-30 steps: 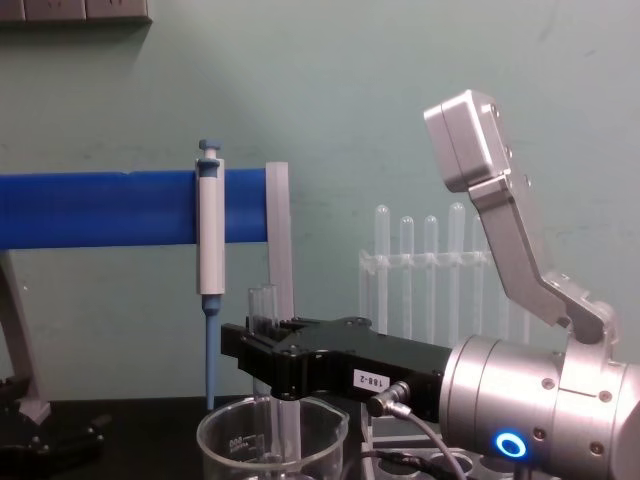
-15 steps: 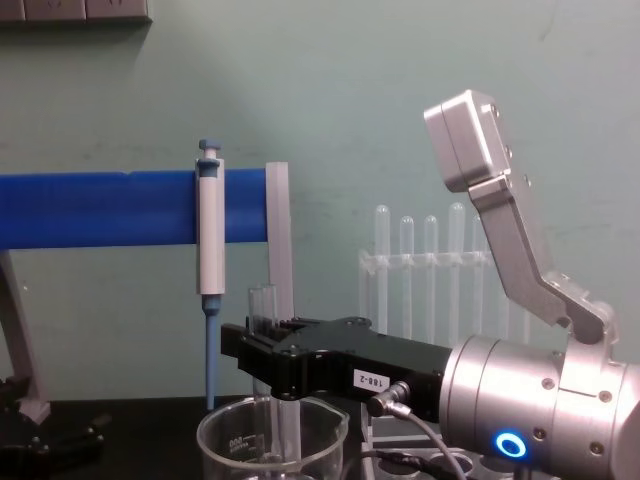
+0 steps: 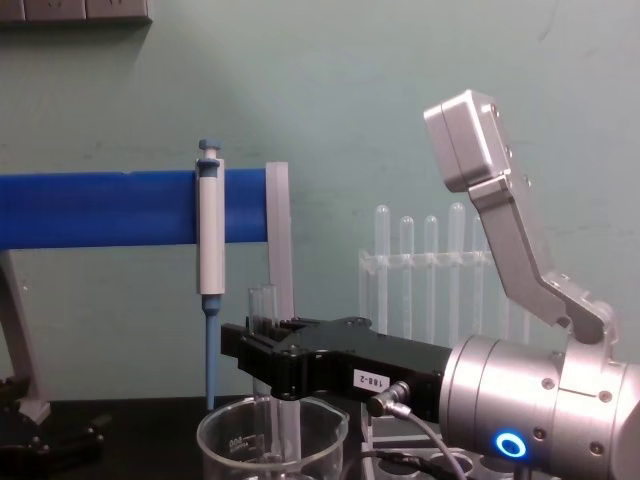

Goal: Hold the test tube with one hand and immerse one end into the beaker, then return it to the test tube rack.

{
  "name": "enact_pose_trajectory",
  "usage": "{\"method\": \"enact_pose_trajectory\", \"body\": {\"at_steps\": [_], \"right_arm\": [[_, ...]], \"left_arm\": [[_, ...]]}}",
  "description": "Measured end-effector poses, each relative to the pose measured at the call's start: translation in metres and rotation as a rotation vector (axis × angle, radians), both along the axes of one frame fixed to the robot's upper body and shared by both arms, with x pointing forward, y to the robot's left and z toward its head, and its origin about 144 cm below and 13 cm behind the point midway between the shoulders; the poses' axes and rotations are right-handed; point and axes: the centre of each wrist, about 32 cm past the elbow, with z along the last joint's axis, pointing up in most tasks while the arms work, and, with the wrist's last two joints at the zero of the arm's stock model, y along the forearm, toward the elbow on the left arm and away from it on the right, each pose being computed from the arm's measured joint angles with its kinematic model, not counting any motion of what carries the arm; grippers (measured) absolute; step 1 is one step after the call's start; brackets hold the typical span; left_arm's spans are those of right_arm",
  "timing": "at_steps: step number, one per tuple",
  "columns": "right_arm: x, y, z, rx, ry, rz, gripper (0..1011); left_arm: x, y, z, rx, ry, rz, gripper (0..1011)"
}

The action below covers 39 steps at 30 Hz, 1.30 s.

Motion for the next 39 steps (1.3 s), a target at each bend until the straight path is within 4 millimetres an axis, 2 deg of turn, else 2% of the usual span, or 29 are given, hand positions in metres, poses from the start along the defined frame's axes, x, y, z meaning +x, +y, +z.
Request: {"method": "enact_pose_trajectory", "body": {"at_steps": [39], "right_arm": [[0.0000, 0.0000, 0.0000, 0.000, 0.000, 0.000, 225]], "left_arm": [[0.0000, 0.0000, 0.0000, 0.000, 0.000, 0.000, 1000]]}}
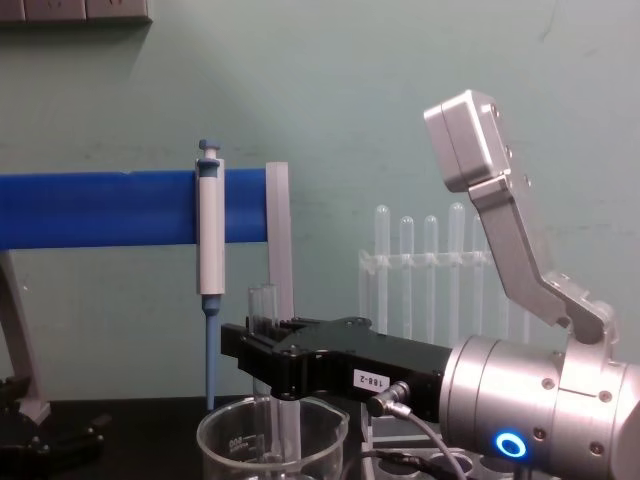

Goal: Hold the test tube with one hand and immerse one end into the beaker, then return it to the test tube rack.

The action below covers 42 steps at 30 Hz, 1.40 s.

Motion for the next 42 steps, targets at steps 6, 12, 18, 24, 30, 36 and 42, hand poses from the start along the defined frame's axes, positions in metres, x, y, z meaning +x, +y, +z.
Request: {"method": "enact_pose_trajectory", "body": {"at_steps": [6, 12, 18, 24, 30, 36, 42], "right_arm": [[0.0000, 0.0000, 0.0000, 0.000, 0.000, 0.000, 225], [0.0000, 0.0000, 0.0000, 0.000, 0.000, 0.000, 225], [0.0000, 0.0000, 0.0000, 0.000, 0.000, 0.000, 225], [0.0000, 0.0000, 0.0000, 0.000, 0.000, 0.000, 225], [0.0000, 0.0000, 0.0000, 0.000, 0.000, 0.000, 225], [0.0000, 0.0000, 0.0000, 0.000, 0.000, 0.000, 225], [0.0000, 0.0000, 0.0000, 0.000, 0.000, 0.000, 225]], "left_arm": [[0.0000, 0.0000, 0.0000, 0.000, 0.000, 0.000, 1000], [0.0000, 0.0000, 0.0000, 0.000, 0.000, 0.000, 1000], [0.0000, 0.0000, 0.0000, 0.000, 0.000, 0.000, 1000], [0.0000, 0.0000, 0.0000, 0.000, 0.000, 0.000, 1000], [0.0000, 0.0000, 0.0000, 0.000, 0.000, 0.000, 1000], [0.0000, 0.0000, 0.0000, 0.000, 0.000, 0.000, 1000], [0.0000, 0.0000, 0.0000, 0.000, 0.000, 0.000, 1000]]}}
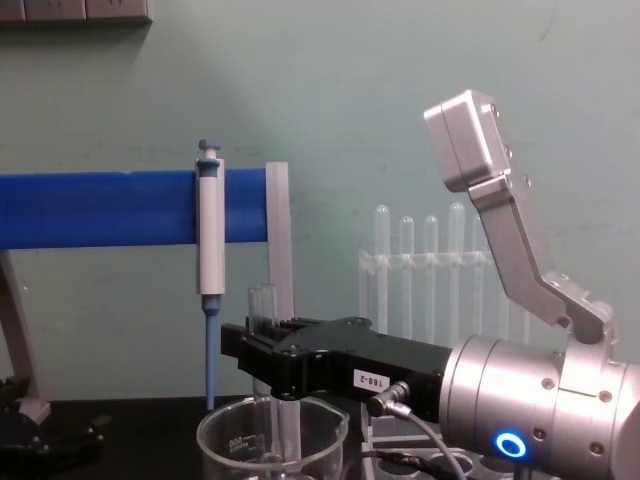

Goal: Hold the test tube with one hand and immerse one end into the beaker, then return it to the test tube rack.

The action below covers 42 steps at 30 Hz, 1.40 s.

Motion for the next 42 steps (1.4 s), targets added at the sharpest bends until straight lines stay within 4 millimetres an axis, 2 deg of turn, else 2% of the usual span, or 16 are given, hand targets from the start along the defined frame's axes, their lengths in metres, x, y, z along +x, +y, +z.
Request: {"method": "enact_pose_trajectory", "body": {"at_steps": [13, 20, 32, 41, 42], "right_arm": [[-0.001, 0.000, 0.000, -0.001, -0.002, 0.001, 225], [-0.004, -0.001, 0.007, -0.003, -0.018, 0.010, 225], [-0.009, -0.003, 0.030, 0.014, -0.059, 0.017, 225], [-0.009, -0.006, 0.052, 0.025, -0.085, 0.029, 225], [-0.010, -0.008, 0.060, 0.030, -0.091, 0.031, 225]], "left_arm": [[0.000, 0.000, 0.000, 0.000, 0.000, 0.000, 1000], [0.000, 0.000, 0.000, 0.000, 0.000, 0.000, 1000], [0.000, 0.000, 0.000, 0.000, 0.000, 0.000, 1000], [0.000, 0.000, 0.000, 0.000, 0.000, 0.000, 1000], [0.000, 0.000, 0.000, 0.000, 0.000, 0.000, 1000]]}}
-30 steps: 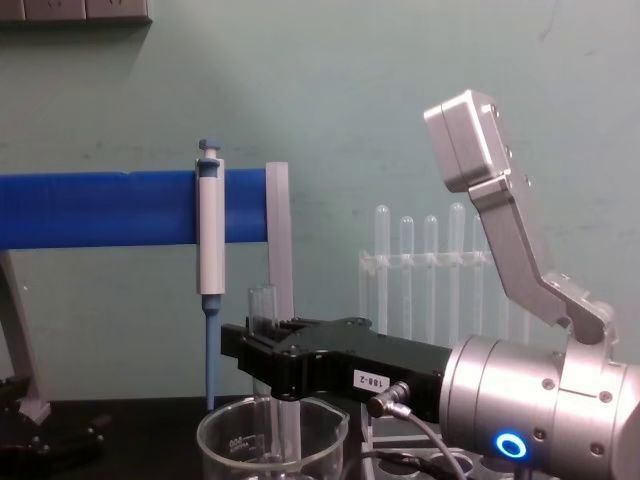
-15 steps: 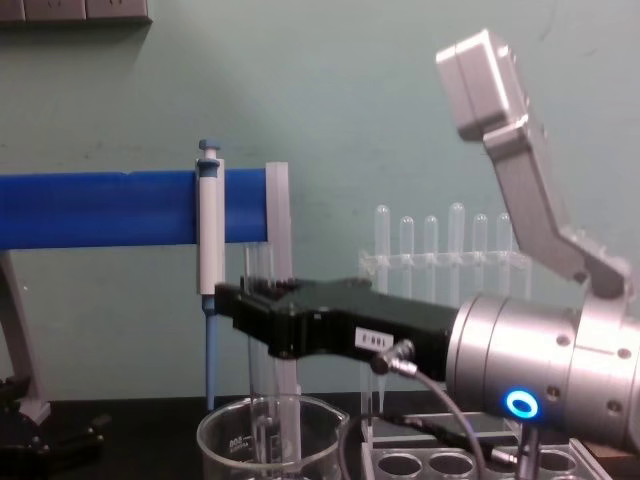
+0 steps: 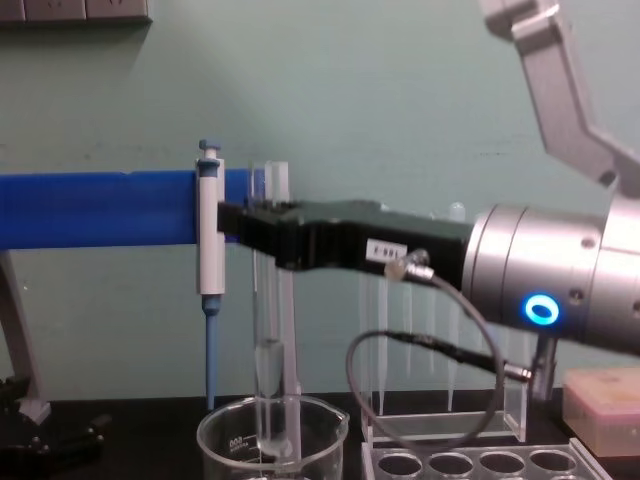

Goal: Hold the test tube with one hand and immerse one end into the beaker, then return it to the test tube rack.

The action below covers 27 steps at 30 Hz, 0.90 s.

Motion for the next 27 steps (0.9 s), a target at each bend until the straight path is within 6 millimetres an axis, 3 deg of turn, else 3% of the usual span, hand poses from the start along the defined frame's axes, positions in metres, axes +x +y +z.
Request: {"method": "enact_pose_trajectory", "body": {"at_steps": [17, 27], "right_arm": [[-0.012, -0.025, 0.037, 0.012, -0.053, -0.059, 225], [-0.023, -0.049, 0.036, -0.008, -0.052, -0.122, 225]], "left_arm": [[0.000, 0.000, 0.000, 0.000, 0.000, 0.000, 1000], [0.000, 0.000, 0.000, 0.000, 0.000, 0.000, 1000]]}}
